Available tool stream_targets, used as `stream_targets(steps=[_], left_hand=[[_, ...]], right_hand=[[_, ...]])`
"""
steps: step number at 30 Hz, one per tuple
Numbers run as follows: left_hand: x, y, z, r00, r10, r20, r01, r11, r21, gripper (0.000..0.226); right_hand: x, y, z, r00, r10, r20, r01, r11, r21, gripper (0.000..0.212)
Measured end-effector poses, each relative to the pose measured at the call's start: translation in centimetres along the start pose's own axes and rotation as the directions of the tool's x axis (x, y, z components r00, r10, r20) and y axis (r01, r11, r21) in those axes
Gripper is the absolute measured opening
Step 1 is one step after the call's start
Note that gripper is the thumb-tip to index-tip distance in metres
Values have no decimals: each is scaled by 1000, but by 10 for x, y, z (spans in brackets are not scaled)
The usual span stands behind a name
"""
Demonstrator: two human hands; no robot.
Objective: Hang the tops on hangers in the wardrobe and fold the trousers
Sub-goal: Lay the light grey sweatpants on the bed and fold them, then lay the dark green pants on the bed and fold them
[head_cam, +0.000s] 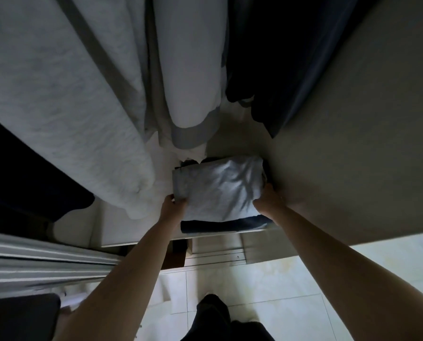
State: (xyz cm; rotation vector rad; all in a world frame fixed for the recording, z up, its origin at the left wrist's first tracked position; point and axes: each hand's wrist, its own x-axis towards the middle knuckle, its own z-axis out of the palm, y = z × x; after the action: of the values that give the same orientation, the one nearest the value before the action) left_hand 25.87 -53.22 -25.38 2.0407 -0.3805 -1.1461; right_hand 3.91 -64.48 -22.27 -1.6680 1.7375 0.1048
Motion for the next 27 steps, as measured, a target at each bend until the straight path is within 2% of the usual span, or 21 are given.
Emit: stream_targets(steps=[3, 8, 12, 15, 20, 24, 27], left_hand=[[-8, -7, -8, 1000, 17, -5, -17, 999, 50, 57], [-38, -18, -20, 997, -53, -59, 53, 999, -11, 51], [-80, -29, -26, 993, 32, -110, -40, 997, -73, 38], [-126, -44, -24, 973, 54, -224, -93, 981, -169, 31], [-216, -109, 16, 873, -124, -471, -72, 923, -377, 31], [-302, -166, 64, 797, -268, -542, -73, 848, -526, 24], [-365, -201, 86, 719, -330, -612, -103, 820, -564, 22]], right_hand=[[-10, 0, -1, 999, -30, -37, 30, 999, -15, 66], [-31, -3, 0, 992, -115, -57, 113, 993, -24, 60], [-58, 1, 4, 972, -234, -35, 232, 972, -38, 45], [-83, 10, 12, 941, -336, 37, 336, 942, -1, 42], [-120, 45, 19, 828, -511, 229, 522, 853, 14, 44], [-153, 81, 23, 748, -542, 385, 588, 809, -3, 43], [-190, 107, 37, 660, -555, 506, 653, 757, -22, 39]])
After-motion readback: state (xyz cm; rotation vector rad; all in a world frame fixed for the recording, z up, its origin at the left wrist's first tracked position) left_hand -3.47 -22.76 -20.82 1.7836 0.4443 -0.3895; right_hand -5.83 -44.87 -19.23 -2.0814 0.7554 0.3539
